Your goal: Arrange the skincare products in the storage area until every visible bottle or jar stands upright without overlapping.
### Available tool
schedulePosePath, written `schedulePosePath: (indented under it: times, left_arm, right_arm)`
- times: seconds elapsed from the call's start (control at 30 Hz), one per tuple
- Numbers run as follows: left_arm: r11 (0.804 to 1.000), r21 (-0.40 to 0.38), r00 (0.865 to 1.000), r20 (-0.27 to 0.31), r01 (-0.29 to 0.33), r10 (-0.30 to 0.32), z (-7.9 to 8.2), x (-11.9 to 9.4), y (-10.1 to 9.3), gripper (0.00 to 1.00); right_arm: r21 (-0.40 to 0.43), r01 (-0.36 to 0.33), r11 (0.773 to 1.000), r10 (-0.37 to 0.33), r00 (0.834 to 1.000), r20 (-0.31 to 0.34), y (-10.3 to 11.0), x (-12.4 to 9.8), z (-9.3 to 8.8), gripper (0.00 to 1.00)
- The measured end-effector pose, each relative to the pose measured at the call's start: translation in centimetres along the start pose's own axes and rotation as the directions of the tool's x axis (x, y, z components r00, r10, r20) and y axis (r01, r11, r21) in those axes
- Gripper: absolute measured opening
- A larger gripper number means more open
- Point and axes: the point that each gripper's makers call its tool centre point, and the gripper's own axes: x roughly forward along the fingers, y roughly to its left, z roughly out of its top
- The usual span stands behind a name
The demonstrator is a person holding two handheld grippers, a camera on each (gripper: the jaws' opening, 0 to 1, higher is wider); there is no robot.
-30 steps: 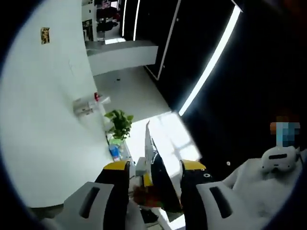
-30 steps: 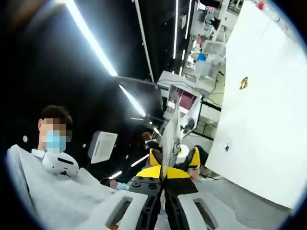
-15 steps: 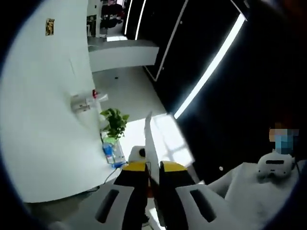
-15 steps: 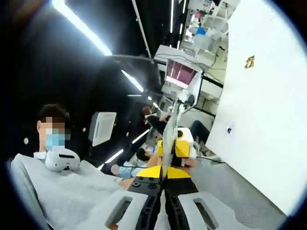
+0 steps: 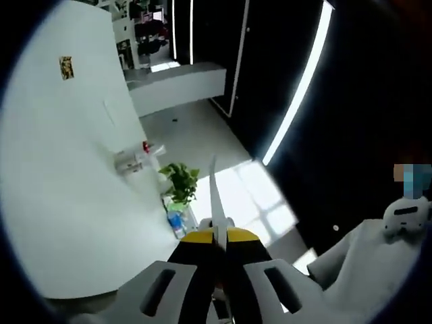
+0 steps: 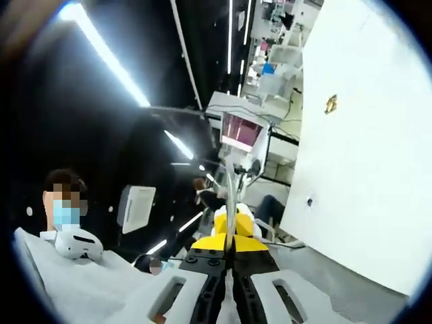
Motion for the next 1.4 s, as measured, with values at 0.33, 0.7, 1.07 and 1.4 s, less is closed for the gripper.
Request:
schedulePosePath:
  times: [0.33,0.7,1.07,1.4]
  left_arm:
    - [0.999,0.031,0.997,-0.065,-0.028,0.030,-1.2,0.5,0.4,0.00]
    - [1.000,-0.019,0.999,0.051,-0.018,0.019,1.0,-0.6,0.4,0.00]
    - [1.000,-0.018,0.996,0.085,0.014,-0.012,1.6,-0.7,-0.2,0.00]
    - [0.990,0.129,0.997,-0.041,-0.060,0.066,-0.6,0.2,0.9,0.00]
  right_arm:
    - [-0.012,0.053,0.998,-0.052,0.995,0.089,-0.6,-0.6,2.9,0.00]
    - [0.070,0.018,0.997,-0.029,0.985,0.167,-1.5,0.9,1.7,0.22]
    - [-0.089,0.024,0.996,-0.016,0.995,0.094,-0.4,1.4,-0.7,0.00]
    - [-0.250,0.142,0.958,-0.154,0.988,-0.032,-0.2,0.8,-2.4,0.00]
